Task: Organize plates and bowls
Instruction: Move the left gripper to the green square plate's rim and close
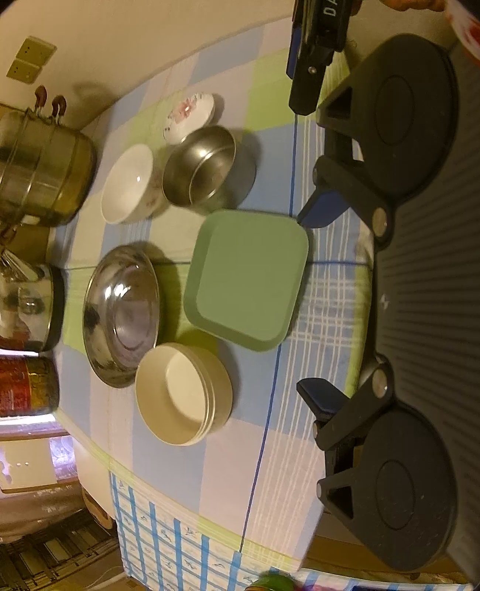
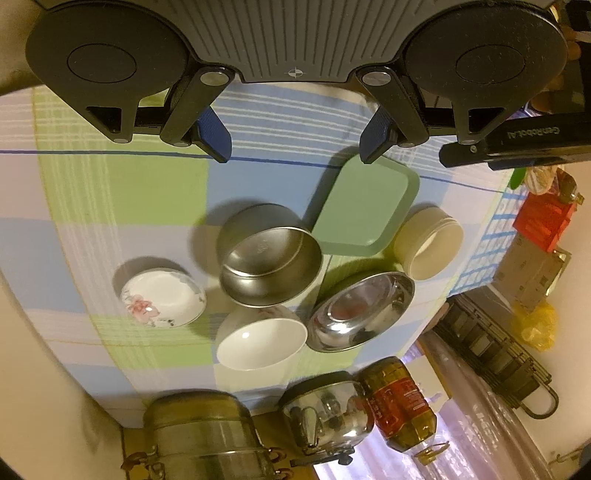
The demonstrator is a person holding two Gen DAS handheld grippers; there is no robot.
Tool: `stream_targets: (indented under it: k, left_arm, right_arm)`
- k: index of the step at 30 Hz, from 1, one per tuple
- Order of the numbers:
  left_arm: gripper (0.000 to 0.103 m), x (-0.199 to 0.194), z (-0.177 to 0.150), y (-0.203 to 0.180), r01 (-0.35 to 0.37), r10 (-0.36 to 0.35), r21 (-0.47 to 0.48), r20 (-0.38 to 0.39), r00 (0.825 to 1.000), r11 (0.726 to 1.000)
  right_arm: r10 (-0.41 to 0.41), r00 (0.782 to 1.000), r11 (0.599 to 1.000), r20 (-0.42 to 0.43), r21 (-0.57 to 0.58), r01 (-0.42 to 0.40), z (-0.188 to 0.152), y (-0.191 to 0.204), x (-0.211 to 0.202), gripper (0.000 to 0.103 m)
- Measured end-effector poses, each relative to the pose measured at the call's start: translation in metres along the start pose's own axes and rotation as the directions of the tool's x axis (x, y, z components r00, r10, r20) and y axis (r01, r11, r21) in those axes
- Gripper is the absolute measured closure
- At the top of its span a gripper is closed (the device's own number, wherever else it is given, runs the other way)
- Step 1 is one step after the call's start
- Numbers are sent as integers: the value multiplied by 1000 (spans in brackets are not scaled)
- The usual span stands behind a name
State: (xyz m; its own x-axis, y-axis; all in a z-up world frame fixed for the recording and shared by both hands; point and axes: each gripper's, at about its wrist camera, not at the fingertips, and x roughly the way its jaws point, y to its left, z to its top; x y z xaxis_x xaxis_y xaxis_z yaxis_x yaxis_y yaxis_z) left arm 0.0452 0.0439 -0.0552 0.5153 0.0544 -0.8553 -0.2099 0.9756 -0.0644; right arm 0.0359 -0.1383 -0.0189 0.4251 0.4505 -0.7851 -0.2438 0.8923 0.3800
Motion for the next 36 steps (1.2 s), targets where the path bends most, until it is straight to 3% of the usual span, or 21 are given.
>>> stream_targets:
  k: [10,15,21,32,36]
  left_arm:
    - [22,34,15,23,-14,15,32,-5,1000,999]
    - [30,55,21,34,-7,8,61,-21,1000,998]
    - [38,80,30,45,18,-15,75,-48,999,997]
    - [66,109,44,49,45,-36,124,-75,997,991]
    - [70,115,46,49,55,-43,143,-86,995,988]
  right_arm:
    - [10,1000,1000,-28,4,-10,7,15,42,27]
    - [8,999,1000,-32,4,-8,12,25,66,27]
    - [-10,999,1000,-46,16,11,16,33,94,39]
    - [-60,997,998,-53,31,62,22,40,122,54]
    - [-77,995,996,-57,36,79,24,40,129,62]
